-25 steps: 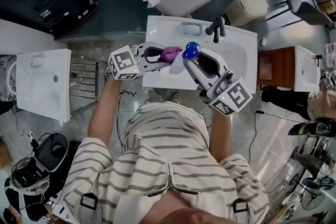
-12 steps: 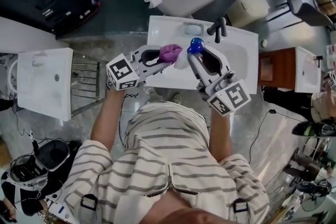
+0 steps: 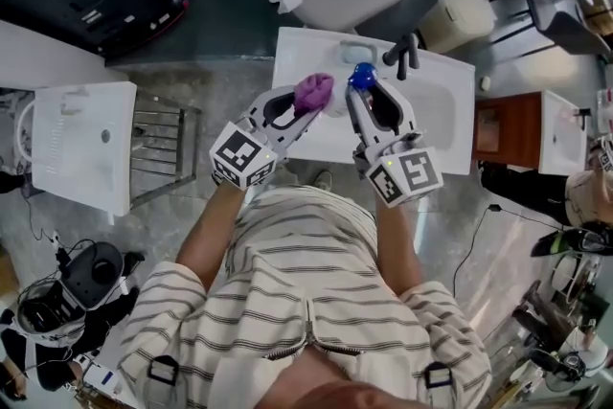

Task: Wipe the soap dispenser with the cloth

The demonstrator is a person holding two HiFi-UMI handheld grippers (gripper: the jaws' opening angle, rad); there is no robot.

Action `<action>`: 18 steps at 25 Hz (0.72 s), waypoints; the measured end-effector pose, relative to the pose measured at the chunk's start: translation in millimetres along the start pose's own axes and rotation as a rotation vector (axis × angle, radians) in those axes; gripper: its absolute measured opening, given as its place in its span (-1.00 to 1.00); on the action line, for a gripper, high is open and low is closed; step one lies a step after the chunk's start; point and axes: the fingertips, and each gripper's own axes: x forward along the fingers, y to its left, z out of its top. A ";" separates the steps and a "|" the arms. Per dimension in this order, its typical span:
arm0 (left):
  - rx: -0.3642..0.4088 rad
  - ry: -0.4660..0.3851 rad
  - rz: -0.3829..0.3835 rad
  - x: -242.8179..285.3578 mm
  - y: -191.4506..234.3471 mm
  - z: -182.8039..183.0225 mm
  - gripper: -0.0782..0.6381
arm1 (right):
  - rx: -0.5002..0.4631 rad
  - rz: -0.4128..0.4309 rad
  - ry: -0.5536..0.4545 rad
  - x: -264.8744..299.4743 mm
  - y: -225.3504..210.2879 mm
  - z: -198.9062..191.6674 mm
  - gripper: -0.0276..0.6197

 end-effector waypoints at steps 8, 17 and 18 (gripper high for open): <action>-0.019 0.023 0.144 -8.6 6.3 -3.0 -0.45 | -0.019 -0.122 0.038 16.1 -10.4 -18.2 -0.50; 0.003 0.067 0.276 -20.0 38.0 -14.2 -0.45 | -0.046 -0.158 0.084 47.8 -13.6 -51.2 -0.50; -0.001 0.067 0.291 -21.6 42.8 -15.0 -0.45 | -0.046 -0.162 0.090 51.4 -15.4 -54.9 -0.50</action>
